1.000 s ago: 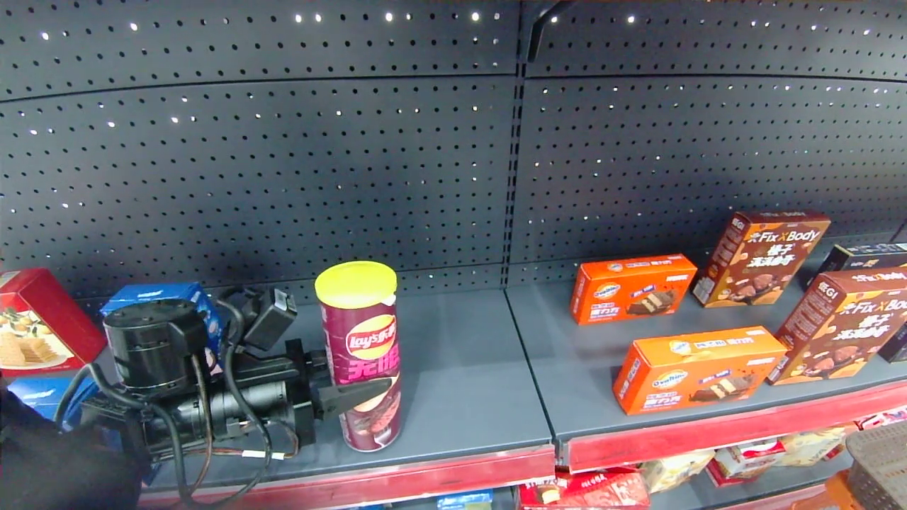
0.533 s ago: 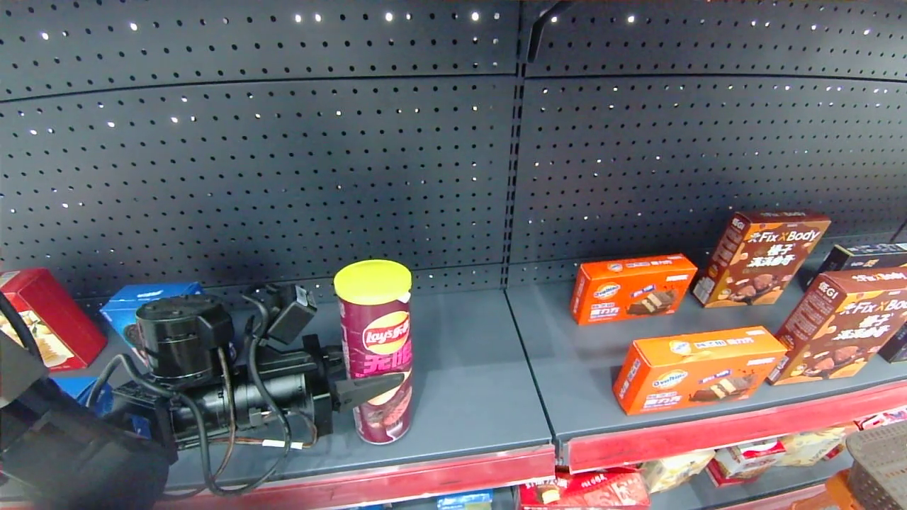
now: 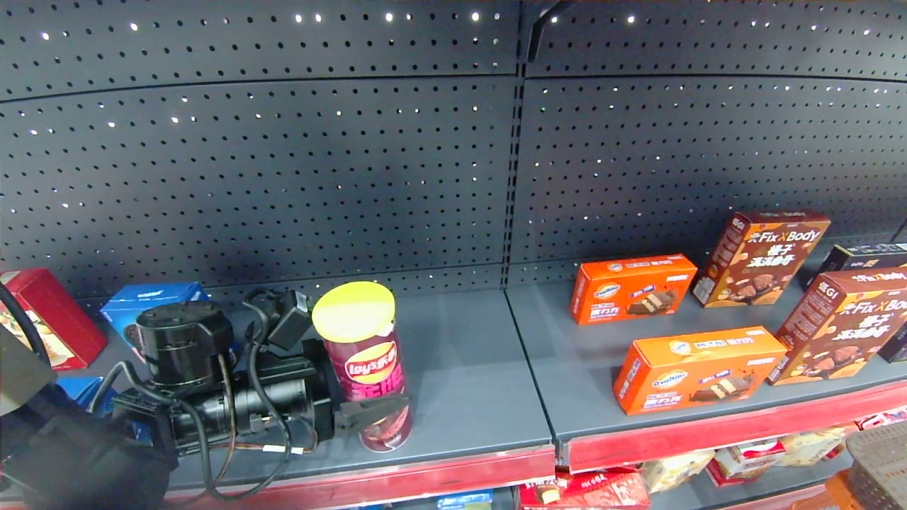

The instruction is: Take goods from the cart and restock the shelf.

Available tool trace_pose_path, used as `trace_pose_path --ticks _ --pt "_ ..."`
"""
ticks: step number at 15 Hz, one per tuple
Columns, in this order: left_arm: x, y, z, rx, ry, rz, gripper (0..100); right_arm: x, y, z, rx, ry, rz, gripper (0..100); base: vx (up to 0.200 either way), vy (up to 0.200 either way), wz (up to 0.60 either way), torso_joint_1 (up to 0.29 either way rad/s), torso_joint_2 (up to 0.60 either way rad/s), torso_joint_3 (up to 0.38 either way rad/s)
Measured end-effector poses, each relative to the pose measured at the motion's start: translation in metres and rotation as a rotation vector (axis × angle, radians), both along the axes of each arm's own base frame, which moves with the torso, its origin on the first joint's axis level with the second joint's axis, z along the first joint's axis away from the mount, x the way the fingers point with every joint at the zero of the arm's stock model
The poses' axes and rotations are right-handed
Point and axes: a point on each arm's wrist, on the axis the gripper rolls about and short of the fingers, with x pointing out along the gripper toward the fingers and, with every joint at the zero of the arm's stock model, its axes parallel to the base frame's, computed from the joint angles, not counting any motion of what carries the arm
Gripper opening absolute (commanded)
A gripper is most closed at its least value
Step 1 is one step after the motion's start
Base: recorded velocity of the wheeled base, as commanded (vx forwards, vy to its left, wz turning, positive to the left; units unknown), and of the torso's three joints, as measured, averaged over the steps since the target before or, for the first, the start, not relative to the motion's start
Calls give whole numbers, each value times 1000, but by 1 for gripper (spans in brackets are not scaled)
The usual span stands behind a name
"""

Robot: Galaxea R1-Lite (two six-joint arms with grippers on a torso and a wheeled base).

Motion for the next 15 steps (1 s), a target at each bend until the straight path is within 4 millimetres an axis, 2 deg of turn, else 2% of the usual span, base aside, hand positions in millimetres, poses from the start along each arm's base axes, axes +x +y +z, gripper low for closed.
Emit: trace_pose_path --ticks 6,15 --pt "-15 10 -8 -2 -11 28 100 0 0 0 0 1 0 0 0 0 0 0 0 0" --pt "-16 39 -9 17 -42 131 100 0 0 -2 0 8 0 0 0 0 0 0 0 0"
